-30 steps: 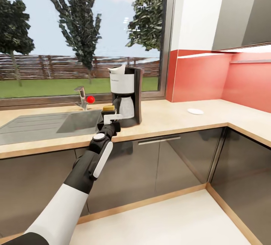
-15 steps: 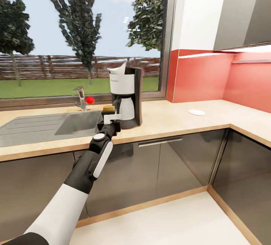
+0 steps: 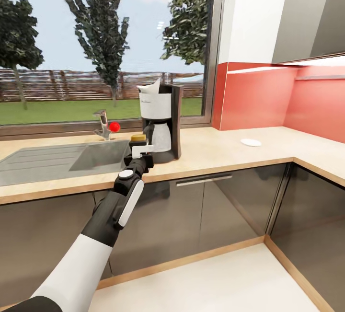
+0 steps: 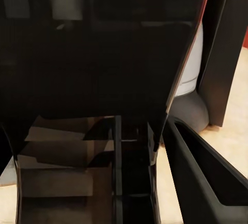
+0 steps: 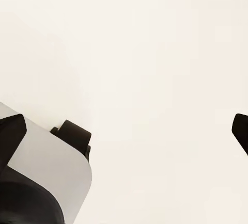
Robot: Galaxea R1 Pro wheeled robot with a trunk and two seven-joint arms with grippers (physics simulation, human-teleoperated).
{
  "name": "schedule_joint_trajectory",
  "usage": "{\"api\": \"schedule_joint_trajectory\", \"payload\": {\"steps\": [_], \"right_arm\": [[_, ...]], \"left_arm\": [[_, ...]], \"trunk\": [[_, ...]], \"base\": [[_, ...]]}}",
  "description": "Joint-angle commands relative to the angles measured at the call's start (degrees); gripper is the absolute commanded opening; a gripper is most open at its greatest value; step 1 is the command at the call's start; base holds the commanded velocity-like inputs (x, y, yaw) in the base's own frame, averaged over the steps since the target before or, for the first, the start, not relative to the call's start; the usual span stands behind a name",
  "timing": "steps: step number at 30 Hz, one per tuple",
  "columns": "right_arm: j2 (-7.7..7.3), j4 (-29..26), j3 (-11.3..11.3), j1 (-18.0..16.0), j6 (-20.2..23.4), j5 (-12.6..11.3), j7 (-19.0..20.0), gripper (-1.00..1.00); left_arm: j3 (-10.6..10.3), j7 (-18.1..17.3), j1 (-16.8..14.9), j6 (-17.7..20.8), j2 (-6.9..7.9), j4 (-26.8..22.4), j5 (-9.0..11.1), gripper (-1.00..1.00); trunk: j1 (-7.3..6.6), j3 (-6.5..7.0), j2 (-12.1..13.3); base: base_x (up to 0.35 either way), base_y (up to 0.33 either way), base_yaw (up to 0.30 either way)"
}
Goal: Set up a coffee station on the kitchen countertop: keep the coffee maker on the countertop, move the bottle of coffee from the kitchen shelf to the counter next to the coffee maker, place a paper coffee filter on top of the coffee maker, put the saucer next to the coffee maker with the coffee cup on the saucer, and place the electric kettle next to the coffee maker.
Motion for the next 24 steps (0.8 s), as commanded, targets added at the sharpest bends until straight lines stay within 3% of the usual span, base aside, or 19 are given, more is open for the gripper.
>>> {"api": "schedule_joint_trajectory", "payload": {"steps": [1, 9, 24], "right_arm": [[-0.02, 0.03, 0.04, -0.03, -0.17, 0.09, -0.03, 1.0], [-0.02, 0.03, 0.02, -0.03, -0.17, 0.09, -0.03, 1.0], [-0.02, 0.03, 0.03, -0.03, -0.17, 0.09, -0.03, 1.0]], "left_arm": [[-0.12, 0.48, -0.05, 0.2, 0.04, -0.04, 0.4, -1.0], [-0.12, 0.48, -0.05, 0.2, 0.03, -0.02, 0.39, -1.0], [-0.1, 0.48, -0.05, 0.2, 0.06, 0.01, 0.38, -1.0]], "trunk": [[0.22, -0.25, -0.45], [1.32, -1.14, -2.45], [1.32, -1.14, -2.45]], "base": [[0.0, 0.0, 0.0], [0.0, 0.0, 0.0], [0.036, 0.0, 0.0]]}}
